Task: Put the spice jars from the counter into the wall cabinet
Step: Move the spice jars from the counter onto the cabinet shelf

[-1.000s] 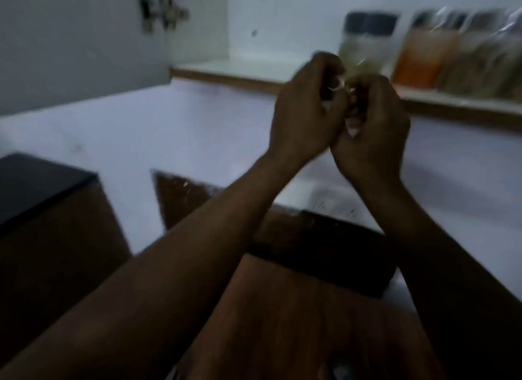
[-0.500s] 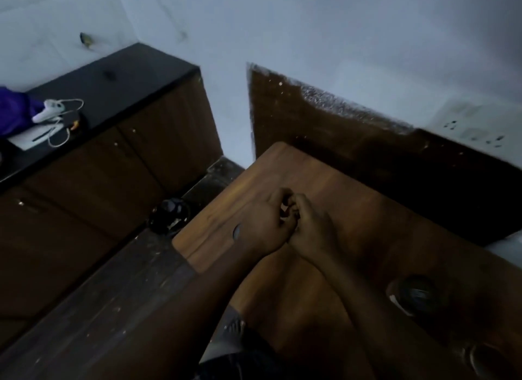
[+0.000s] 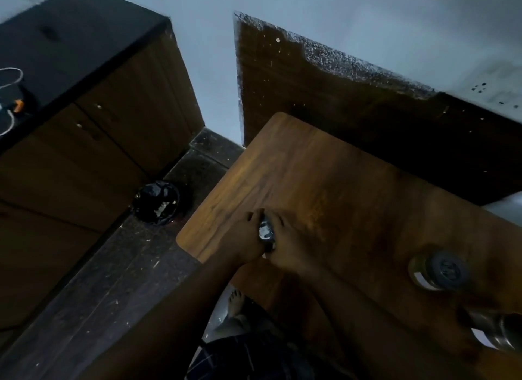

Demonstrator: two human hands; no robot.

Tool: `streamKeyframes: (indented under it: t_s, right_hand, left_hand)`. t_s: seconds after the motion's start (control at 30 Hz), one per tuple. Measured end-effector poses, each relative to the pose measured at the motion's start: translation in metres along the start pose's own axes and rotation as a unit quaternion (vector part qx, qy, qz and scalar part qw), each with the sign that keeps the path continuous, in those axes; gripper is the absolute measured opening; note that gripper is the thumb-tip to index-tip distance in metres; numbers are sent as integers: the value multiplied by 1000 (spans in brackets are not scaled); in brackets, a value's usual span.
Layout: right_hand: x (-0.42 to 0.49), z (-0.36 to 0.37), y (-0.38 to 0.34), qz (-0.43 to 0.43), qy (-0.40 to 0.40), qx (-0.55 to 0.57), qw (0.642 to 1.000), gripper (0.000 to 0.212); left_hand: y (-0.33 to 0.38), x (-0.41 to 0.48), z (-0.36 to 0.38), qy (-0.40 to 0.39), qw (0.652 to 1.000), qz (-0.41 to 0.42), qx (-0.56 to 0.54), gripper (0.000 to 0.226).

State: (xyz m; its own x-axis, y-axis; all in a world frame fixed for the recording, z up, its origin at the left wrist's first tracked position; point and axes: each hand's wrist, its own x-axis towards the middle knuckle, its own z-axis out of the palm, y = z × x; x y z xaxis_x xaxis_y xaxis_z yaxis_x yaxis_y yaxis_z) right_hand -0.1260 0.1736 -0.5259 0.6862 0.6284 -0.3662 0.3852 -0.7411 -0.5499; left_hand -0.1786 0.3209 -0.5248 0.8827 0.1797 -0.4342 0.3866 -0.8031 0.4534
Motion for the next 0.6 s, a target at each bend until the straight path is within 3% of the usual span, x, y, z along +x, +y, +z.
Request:
streamKeyframes:
  t_s: [0.23, 0.37, 0.47, 0.53, 0.57, 0.6]
  right_hand:
    - [-6, -14, 2, -12, 59, 14, 998, 100]
    - [-21, -52, -1, 12, 111, 134, 985, 97]
    - [-29, -127, -6, 28, 62, 160, 985, 76]
    - [-40, -187, -17, -5, 54, 184, 981, 79]
    - [-48, -216, -25, -31, 96, 195, 976, 91]
    - [-57, -240, -35, -35, 195, 202, 959, 97]
  left_hand:
    - [11, 23, -13, -40, 997, 55, 22, 100]
    - [40, 22, -48, 26, 993, 112, -8, 87]
    - [91, 24, -115, 89, 951, 272, -117, 49]
    - [135, 21, -166, 153, 920, 337, -131, 44]
    - [157, 16, -187, 163, 913, 342, -153, 54]
    - [181, 10, -206, 165, 902, 340, -208, 62]
